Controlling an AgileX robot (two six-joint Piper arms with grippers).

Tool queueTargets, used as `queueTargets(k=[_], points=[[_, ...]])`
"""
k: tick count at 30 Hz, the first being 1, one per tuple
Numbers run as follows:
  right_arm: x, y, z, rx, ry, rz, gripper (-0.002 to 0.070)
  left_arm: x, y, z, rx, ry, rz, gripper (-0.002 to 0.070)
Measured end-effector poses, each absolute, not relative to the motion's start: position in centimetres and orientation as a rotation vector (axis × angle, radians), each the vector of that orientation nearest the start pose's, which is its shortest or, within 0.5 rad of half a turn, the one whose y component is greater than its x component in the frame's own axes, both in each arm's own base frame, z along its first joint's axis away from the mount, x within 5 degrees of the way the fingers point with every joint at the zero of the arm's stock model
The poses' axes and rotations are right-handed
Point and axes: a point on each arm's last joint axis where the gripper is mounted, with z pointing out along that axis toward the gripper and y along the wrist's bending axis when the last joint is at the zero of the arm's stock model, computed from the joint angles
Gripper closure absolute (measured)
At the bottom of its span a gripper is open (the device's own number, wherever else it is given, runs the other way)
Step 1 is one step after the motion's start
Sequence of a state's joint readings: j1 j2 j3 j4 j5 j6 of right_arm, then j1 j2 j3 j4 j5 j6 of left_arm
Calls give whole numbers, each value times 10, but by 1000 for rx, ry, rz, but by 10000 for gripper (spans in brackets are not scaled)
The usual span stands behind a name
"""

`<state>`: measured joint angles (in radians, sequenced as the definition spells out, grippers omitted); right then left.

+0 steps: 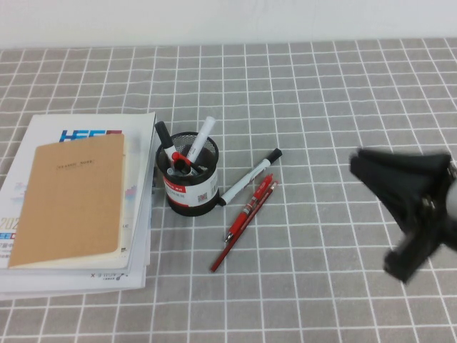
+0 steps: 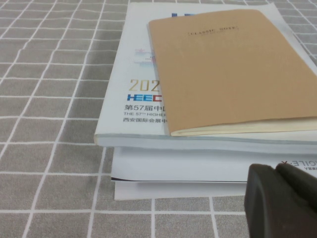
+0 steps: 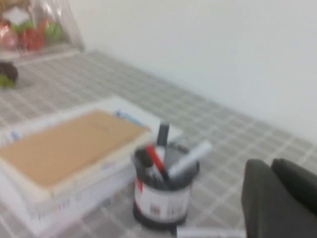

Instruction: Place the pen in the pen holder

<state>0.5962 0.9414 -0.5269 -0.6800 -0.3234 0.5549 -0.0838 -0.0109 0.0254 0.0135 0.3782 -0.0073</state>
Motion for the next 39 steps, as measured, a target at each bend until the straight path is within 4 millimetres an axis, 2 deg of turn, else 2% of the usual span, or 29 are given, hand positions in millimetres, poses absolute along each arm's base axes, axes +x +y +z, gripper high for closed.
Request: queueTargets(k=[6, 12, 18, 21, 28, 35, 39], points=[[137, 109, 283, -711, 1597, 486, 688, 52, -4, 171, 80, 1875, -49, 680], [119, 85, 276, -629, 1624, 417, 689, 52, -4, 171, 80, 1875, -49, 680], [99, 46, 276, -479, 1521, 223, 689, 52, -4, 171, 80, 1875, -49, 680], [86, 30, 269, -397, 1474, 125, 689, 52, -4, 171, 80, 1875, -49, 680], [69, 17, 245, -259, 1469, 84, 689, 52, -4, 171, 80, 1875, -49, 680], [65, 14, 231, -210, 1493, 87, 689, 52, -4, 171, 80, 1875, -49, 680], [62, 9, 219, -219, 1573, 10, 689, 52, -4, 171, 80, 1875, -49, 680]])
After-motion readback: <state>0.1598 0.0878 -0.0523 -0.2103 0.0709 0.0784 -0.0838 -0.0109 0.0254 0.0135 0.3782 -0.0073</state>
